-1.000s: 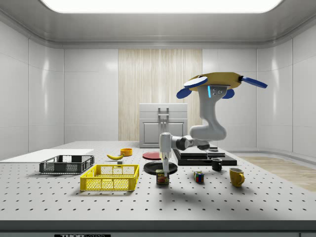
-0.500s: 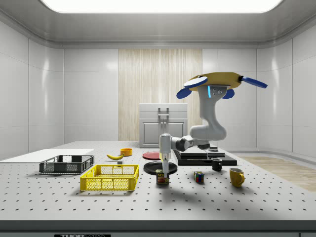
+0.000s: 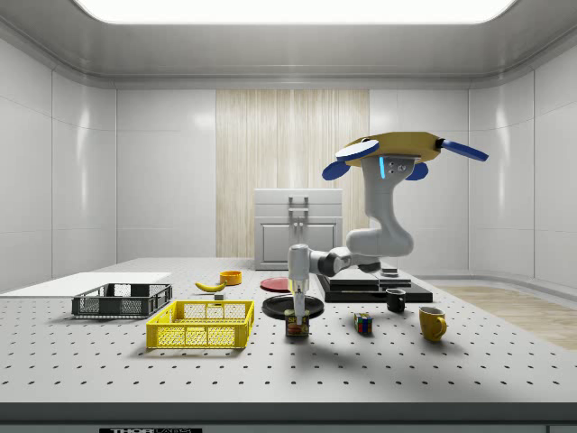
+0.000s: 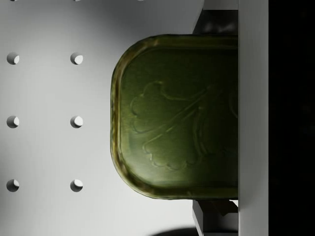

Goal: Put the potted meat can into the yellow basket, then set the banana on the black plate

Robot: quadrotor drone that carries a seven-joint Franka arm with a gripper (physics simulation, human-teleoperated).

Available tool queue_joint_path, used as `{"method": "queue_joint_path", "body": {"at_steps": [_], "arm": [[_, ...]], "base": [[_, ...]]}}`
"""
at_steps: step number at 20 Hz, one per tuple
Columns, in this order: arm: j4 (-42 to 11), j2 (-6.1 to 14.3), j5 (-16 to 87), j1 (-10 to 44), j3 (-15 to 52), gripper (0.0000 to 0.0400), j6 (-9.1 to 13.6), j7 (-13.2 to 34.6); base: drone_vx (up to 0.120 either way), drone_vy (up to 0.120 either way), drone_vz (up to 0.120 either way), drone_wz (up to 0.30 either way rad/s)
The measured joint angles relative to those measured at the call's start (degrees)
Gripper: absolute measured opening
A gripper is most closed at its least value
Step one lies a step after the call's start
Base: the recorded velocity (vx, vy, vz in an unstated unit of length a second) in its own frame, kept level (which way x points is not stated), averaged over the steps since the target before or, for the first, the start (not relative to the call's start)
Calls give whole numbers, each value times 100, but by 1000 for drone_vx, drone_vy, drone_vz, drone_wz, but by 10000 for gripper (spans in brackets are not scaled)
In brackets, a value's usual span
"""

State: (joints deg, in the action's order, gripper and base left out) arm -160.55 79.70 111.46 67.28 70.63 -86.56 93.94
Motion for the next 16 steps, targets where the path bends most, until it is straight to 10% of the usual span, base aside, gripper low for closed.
{"method": "queue_joint_path", "body": {"at_steps": [14, 16], "arm": [[86, 116, -88, 135, 58, 400, -123, 49], [89, 135, -97, 143, 62, 341, -141, 54]], "base": [[0, 0, 0, 0], [0, 0, 0, 0]]}}
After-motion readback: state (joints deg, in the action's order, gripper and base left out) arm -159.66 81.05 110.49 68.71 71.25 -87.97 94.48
